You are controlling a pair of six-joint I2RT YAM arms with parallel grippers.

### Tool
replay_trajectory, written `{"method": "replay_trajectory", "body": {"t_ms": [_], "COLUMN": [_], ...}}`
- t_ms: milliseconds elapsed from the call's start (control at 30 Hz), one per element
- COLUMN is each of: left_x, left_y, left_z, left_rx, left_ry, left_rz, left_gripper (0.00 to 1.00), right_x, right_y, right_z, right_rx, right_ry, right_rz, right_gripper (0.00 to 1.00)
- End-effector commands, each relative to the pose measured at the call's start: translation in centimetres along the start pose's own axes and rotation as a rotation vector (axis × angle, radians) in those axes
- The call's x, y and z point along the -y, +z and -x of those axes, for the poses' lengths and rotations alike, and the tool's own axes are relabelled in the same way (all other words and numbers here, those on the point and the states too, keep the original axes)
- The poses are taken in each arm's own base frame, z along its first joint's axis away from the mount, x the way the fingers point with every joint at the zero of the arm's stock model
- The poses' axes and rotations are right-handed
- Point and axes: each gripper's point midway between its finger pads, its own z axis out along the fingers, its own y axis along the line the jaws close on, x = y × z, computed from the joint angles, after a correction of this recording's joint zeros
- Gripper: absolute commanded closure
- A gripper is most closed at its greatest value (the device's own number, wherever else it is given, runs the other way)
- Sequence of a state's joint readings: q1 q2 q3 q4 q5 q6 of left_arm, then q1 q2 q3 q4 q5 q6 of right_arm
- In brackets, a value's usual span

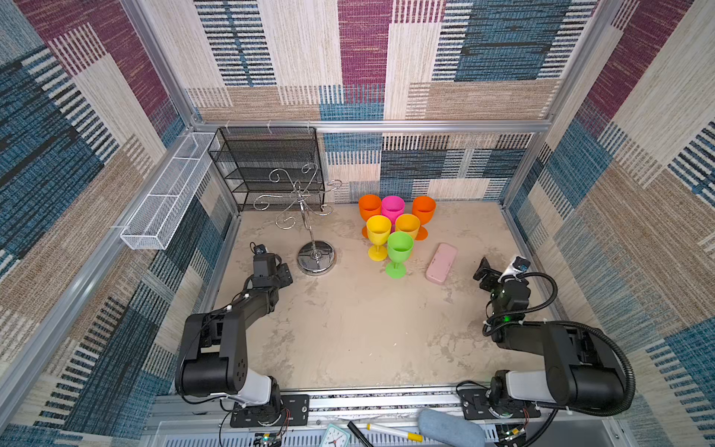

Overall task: Take the wine glass off the wine glass rack
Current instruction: Reset both arms

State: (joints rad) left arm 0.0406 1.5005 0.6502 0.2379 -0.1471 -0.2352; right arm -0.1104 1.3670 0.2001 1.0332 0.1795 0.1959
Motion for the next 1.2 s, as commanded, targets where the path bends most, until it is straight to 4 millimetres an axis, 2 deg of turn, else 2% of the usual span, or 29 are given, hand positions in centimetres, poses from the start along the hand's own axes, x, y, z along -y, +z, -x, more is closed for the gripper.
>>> {"method": "replay_trajectory", "body": {"t_ms": [0, 167, 300, 400, 500, 667, 733, 800, 867, 967, 1033, 1167], "left_x": [1.3, 1.5, 1.5, 1.2, 1.8, 1.7, 2.0, 2.3, 1.9, 1.6, 0.9, 1.1], "left_y": [-0.4, -1.6, -1.6, -1.9, -2.6, -3.2, -3.1, -2.5, -2.0, -2.0, -1.6, -0.9], "left_z": [1.1, 1.7, 1.7, 1.8, 1.8, 2.3, 1.4, 0.8, 0.8, 1.2, 1.0, 1.2], "left_rx": [0.056, 0.166, 0.158, 0.179, 0.216, 0.304, 0.356, 0.397, 0.339, 0.374, 0.336, 0.303], "left_ry": [0.069, 0.118, 0.122, 0.111, 0.174, 0.181, 0.183, 0.196, 0.177, 0.161, 0.132, 0.147], "left_rz": [-0.072, -0.106, -0.112, -0.095, -0.118, -0.121, -0.156, -0.175, -0.148, -0.143, -0.111, -0.095], "left_gripper": [0.25, 0.23, 0.24, 0.24, 0.24, 0.24, 0.23, 0.02, 0.01, 0.01, 0.01, 0.01], "right_x": [-1.2, -3.2, -4.4, -4.4, -4.4, -4.5, -4.5, -4.5, -4.5, -4.7, -4.8, -4.9], "right_y": [-0.1, -0.3, -0.5, -0.6, -0.9, -1.3, -1.4, -1.4, -1.4, -1.3, -1.1, -1.0], "right_z": [1.7, 1.4, 1.0, 1.1, 1.2, 1.2, 1.3, 1.3, 1.3, 1.2, 1.1, 1.0], "right_rx": [0.076, 0.095, 0.105, 0.112, 0.120, 0.133, 0.136, 0.138, 0.140, 0.132, 0.127, 0.123], "right_ry": [-0.014, -0.093, -0.148, -0.147, -0.147, -0.149, -0.149, -0.149, -0.151, -0.155, -0.160, -0.163], "right_rz": [0.057, 0.095, 0.113, 0.112, 0.117, 0.128, 0.130, 0.131, 0.130, 0.137, 0.141, 0.146], "right_gripper": [0.01, 0.00, 0.00, 0.00, 0.00, 0.00, 0.00, 0.00, 0.00, 0.00, 0.00, 0.00]}}
